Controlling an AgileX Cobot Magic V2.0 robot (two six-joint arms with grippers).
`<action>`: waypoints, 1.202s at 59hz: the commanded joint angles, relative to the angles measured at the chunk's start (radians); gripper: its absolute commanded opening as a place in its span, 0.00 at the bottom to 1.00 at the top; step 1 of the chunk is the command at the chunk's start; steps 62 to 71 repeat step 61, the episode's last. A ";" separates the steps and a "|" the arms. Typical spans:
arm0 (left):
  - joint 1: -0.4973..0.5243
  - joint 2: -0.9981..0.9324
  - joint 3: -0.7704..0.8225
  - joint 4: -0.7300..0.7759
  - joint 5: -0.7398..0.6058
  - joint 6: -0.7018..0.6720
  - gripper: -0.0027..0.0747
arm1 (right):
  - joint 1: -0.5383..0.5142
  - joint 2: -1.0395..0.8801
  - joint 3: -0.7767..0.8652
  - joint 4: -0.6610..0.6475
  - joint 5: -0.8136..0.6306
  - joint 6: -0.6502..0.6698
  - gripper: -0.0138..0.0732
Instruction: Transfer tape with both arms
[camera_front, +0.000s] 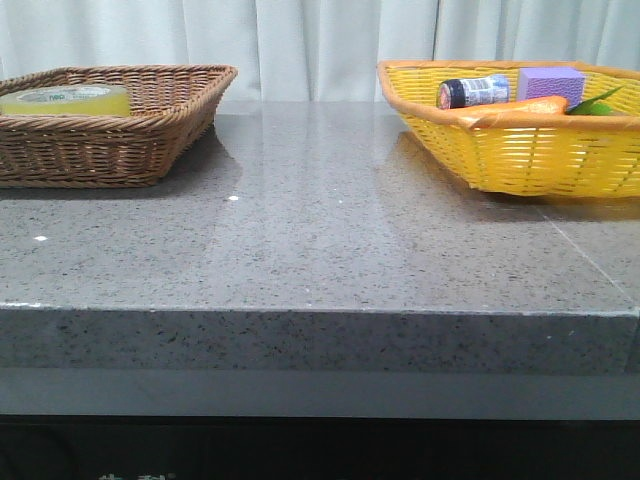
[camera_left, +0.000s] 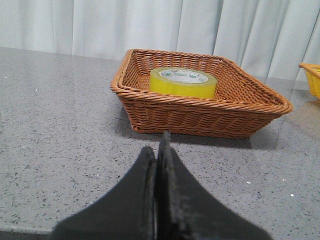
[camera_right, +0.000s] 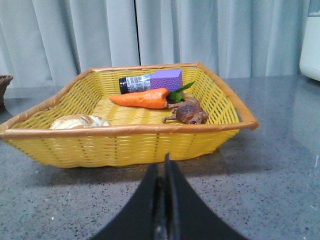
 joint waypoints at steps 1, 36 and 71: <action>0.003 -0.018 0.039 -0.010 -0.086 -0.010 0.01 | -0.005 -0.027 -0.025 -0.029 -0.056 0.001 0.08; 0.003 -0.018 0.039 -0.010 -0.086 -0.010 0.01 | -0.005 -0.027 -0.025 -0.029 -0.107 0.001 0.08; 0.003 -0.018 0.039 -0.010 -0.086 -0.010 0.01 | -0.005 -0.027 -0.025 -0.029 -0.107 0.001 0.08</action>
